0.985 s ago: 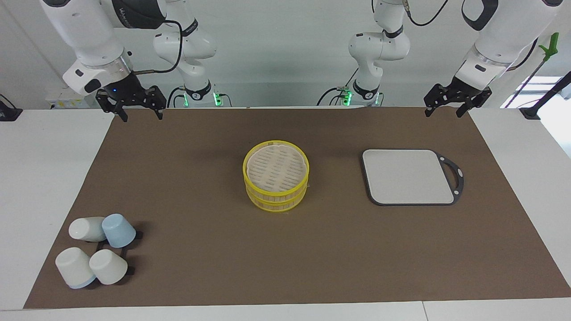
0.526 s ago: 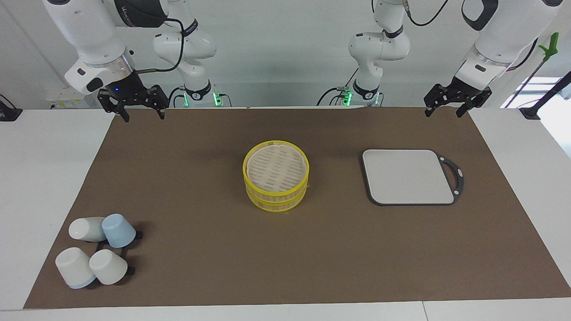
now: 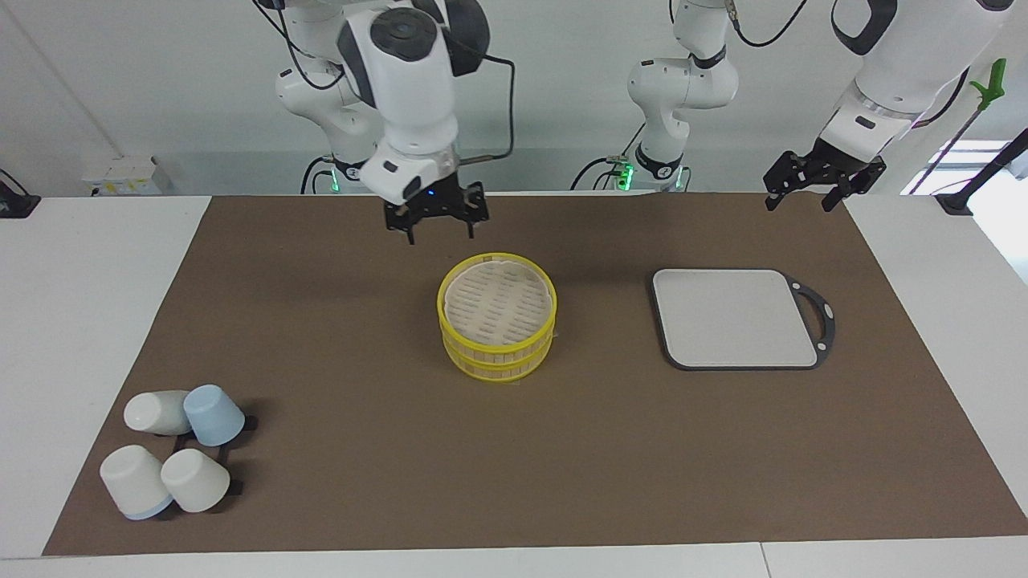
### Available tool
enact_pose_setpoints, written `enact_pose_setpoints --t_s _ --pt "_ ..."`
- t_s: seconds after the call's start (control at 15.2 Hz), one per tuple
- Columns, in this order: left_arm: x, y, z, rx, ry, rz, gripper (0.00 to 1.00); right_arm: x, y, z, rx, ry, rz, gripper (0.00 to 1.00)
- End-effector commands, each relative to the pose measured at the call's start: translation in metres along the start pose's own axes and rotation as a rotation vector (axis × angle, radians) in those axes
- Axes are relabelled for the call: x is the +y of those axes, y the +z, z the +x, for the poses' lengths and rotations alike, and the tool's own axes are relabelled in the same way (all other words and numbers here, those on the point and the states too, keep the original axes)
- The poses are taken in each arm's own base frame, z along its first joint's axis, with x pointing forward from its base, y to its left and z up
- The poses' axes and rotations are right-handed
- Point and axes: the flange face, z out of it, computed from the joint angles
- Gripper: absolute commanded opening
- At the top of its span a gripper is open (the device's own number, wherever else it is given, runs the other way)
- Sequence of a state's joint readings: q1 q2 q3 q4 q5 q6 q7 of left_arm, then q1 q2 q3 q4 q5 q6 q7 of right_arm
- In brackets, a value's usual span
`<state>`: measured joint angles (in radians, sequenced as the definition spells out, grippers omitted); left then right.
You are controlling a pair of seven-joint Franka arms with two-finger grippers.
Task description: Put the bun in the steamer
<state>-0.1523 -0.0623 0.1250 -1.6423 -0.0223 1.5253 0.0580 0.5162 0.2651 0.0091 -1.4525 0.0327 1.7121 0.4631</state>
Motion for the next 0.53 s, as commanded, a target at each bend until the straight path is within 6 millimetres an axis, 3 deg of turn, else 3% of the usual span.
enact_pose_setpoints --t_s 0.0,0.13,0.26,0.46 --pt "-0.001 -0.002 0.001 0.013 0.007 0.001 1.0 -0.061 0.05 0.015 0.022 0.036 0.029 1.0" --pt "-0.001 -0.002 0.001 0.013 0.007 0.001 1.0 -0.102 0.082 0.004 0.028 0.041 0.026 1.0" --pt "-0.001 -0.002 0.001 0.013 0.007 0.001 1.0 -0.124 0.098 -0.003 0.05 0.06 0.039 1.0" --pt "-0.001 -0.002 0.001 0.013 0.007 0.001 1.0 -0.124 0.13 -0.008 0.063 0.049 0.041 1.0"
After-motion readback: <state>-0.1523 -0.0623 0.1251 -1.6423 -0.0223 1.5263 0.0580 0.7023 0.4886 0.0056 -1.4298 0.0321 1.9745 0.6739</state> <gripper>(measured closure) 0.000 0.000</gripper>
